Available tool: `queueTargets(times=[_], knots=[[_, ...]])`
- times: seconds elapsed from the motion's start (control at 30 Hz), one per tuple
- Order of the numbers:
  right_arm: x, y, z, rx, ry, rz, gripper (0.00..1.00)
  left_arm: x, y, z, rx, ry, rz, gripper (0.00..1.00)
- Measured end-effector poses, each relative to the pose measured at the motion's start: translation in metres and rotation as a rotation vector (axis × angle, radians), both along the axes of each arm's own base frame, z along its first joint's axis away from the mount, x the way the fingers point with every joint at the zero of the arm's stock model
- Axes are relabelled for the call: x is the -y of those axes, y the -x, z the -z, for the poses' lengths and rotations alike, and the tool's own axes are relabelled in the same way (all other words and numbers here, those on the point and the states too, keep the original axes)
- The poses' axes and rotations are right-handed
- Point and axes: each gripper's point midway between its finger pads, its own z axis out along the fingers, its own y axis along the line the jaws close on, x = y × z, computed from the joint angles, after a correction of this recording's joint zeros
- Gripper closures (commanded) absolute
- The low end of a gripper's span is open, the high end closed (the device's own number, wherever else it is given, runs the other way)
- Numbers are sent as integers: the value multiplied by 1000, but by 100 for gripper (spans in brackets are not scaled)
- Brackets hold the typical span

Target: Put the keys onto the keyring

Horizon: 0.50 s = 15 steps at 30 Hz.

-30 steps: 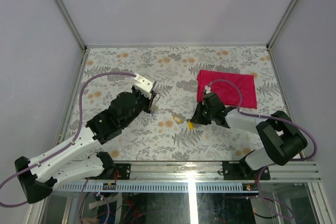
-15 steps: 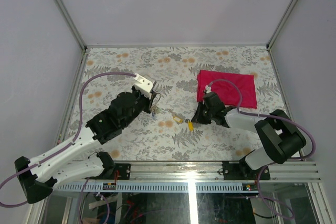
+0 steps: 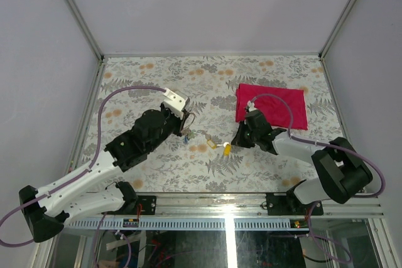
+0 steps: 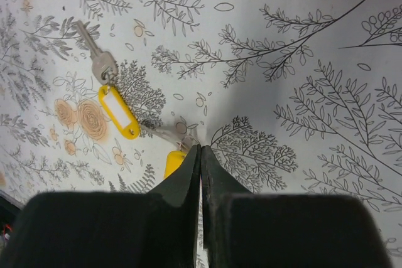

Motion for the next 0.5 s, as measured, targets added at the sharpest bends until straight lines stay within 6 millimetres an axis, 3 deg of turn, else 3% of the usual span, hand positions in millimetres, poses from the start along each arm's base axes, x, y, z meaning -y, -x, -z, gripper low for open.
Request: queueTargets(times=[0.5], knots=[[15,19,-19,18,49,-66,100,7,5,4,-43,33,25,100]])
